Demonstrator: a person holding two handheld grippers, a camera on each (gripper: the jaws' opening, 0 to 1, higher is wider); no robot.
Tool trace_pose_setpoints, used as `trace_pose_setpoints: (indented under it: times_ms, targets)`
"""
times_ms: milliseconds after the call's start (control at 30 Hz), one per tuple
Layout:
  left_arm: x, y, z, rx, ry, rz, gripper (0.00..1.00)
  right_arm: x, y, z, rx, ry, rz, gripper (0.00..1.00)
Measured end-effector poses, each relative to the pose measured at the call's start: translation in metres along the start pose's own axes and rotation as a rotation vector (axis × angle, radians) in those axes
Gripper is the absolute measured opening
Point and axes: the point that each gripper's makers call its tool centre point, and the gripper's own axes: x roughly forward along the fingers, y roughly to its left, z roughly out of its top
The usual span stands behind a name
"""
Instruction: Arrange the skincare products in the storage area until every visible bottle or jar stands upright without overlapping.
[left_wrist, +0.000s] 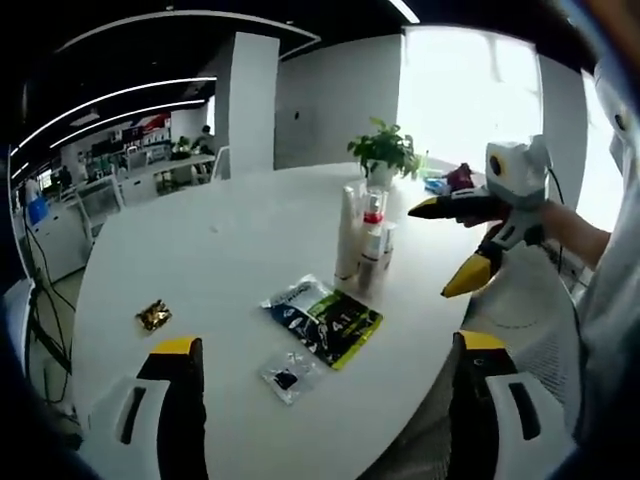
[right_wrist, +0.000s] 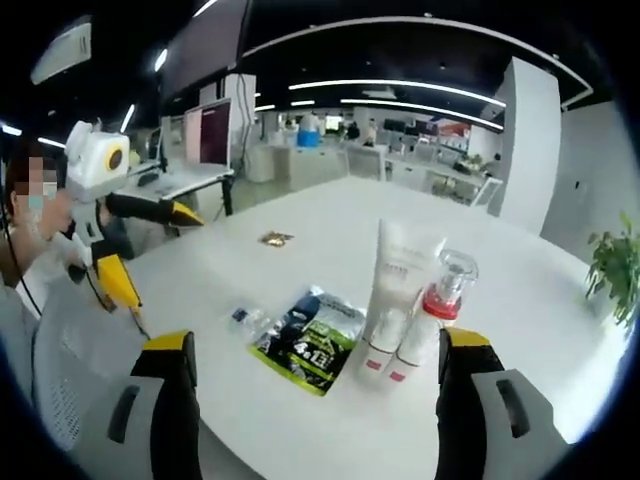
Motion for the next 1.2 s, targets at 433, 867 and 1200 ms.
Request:
trace_pose_setpoints:
  times_ms: [433, 867, 1200]
  targets:
    - [0.004, 0.014, -0.005, -0.018, -0.012, 0.026, 0.99, 0.004, 0.001, -0.002, -0.027, 0.000, -0.007, 1.00]
    - [0.010, 0.031, -0.008, -0.045, -0.028, 0.034, 0.99, 0.010, -0.001, -0.015, -0.022, 0.063, -0.008, 1.00]
    - [0.019, 0.053, -0.016, -0.063, -0.003, 0.056, 0.98, 0.013, 0.004, -0.015, -0.002, 0.041, 0.026, 1.00]
